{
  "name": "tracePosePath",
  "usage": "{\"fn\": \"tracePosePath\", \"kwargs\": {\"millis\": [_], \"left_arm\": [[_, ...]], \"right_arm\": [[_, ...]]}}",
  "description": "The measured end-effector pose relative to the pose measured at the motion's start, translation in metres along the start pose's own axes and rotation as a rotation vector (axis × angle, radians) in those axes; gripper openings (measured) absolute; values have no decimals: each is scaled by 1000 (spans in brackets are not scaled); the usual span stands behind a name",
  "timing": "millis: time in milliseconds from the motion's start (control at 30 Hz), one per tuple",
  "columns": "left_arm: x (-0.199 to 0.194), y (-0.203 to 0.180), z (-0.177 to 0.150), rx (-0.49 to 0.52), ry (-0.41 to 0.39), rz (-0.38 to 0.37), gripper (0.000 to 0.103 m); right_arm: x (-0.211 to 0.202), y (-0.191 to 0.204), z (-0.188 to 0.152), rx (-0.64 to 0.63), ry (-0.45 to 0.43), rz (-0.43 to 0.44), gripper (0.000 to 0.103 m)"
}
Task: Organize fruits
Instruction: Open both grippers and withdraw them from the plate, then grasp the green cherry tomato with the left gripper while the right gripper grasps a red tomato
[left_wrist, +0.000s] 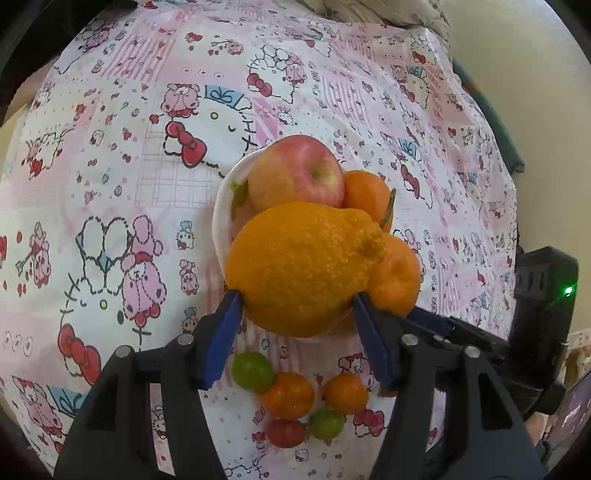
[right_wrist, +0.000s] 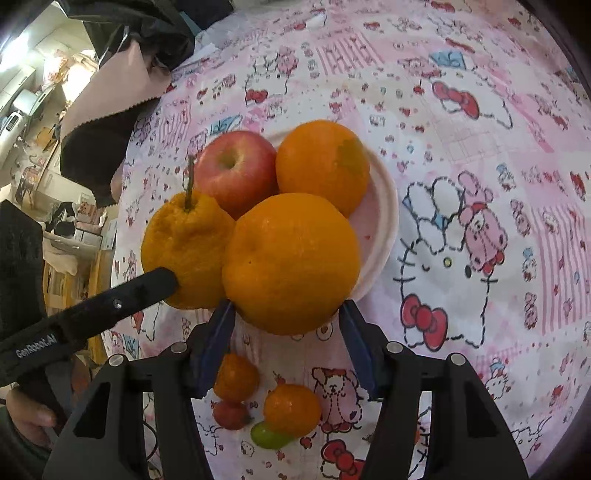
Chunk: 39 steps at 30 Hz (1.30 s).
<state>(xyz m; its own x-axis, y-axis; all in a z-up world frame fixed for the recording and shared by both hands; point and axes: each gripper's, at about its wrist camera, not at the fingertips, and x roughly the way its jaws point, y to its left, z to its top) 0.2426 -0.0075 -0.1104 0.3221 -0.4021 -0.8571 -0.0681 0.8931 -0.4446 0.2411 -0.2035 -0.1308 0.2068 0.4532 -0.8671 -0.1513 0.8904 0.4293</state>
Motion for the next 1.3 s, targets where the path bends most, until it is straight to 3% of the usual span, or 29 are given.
{"fn": "tracePosePath", "kwargs": {"millis": [233, 433, 500, 567, 767, 833, 900, 1033, 1300], "left_arm": [[9, 1, -6, 18, 15, 21, 59], [5, 1, -11, 26, 34, 27, 60], [-1, -3, -15, 49, 26, 43, 70], [-9, -8, -18, 85, -1, 86, 81], [-46, -7, -25, 112, -106, 172, 81], [-62, -5, -30, 125, -169, 247, 81], [-75, -1, -36, 132, -216, 295, 81], [-84, 15, -45, 69, -188, 263, 81], [-53, 27, -64, 1, -91, 215, 81]], "right_arm": [[14, -2, -5, -3, 41, -34, 61], [7, -10, -5, 42, 45, 2, 62], [-1, -10, -6, 46, 27, 7, 64], [-10, -8, -8, 46, 12, 11, 71], [-39, -8, -14, 54, -54, -5, 75], [-55, -7, -17, 59, -95, -8, 85], [-70, -7, -22, 67, -144, -15, 89], [-93, -15, -40, 142, -199, -13, 91], [-88, -16, -80, 208, -140, -3, 91]]}}
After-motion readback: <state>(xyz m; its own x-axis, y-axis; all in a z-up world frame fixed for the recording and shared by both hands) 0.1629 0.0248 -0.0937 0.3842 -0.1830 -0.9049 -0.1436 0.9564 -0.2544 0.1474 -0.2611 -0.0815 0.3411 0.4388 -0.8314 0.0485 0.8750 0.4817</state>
